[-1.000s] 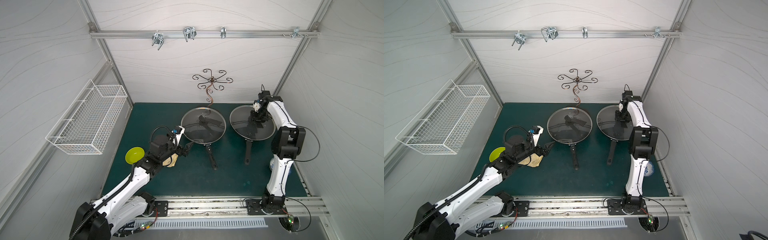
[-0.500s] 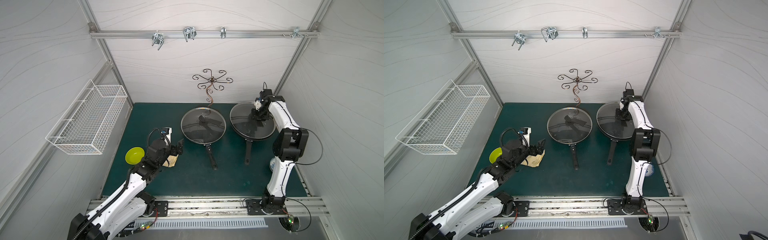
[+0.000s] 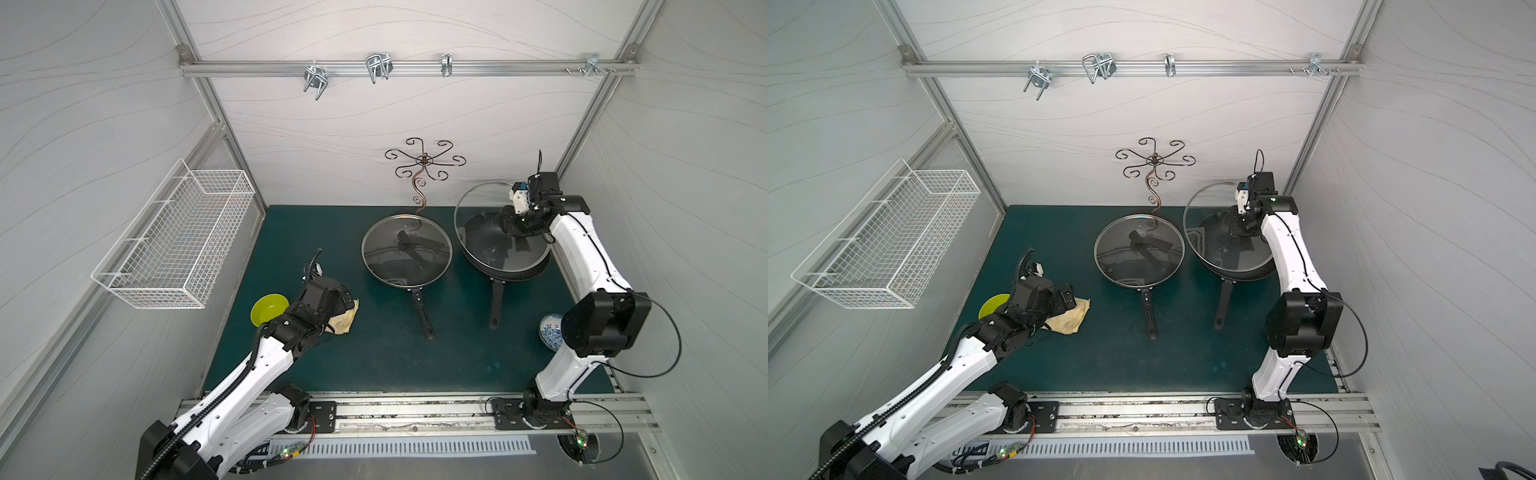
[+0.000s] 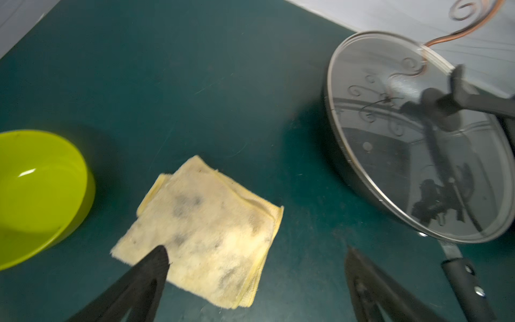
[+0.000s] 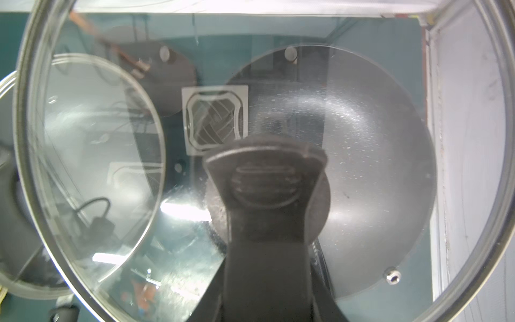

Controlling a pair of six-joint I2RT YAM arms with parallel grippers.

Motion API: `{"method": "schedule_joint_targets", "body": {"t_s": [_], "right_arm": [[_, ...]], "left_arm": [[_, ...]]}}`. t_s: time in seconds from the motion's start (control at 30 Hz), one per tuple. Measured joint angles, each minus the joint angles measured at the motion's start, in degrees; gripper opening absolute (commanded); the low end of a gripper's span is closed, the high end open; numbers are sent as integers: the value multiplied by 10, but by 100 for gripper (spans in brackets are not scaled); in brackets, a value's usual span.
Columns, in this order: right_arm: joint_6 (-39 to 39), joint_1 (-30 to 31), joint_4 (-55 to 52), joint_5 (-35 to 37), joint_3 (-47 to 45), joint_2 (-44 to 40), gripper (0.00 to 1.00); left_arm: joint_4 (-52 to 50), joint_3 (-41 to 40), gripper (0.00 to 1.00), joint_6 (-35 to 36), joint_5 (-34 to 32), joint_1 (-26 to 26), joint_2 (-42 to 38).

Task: Wipe the pot lid with a cloth
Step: Pick up the pot lid from the cooking pot, then pick up the cleaning item at the center of the board.

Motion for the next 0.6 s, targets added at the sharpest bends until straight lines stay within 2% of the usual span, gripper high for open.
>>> {"method": "schedule_joint_targets", "body": {"t_s": [0.2,0.27,0.43,0.6], "right_arm": [[-9,60,36,-18,-55,-60,0],[-10,76,40,-26,-60,-69,0],[-13,95,40,-42,-62,-79,0],[-13,96,41,-47,-75,-98,0]], "left_arm": [[-76,20,100,-122,15,80,90],[-91,26,100,-163,22,85,117],[-121,60,92,-271,45,85,188],[-144,111,84,-341,57,85,260]]}}
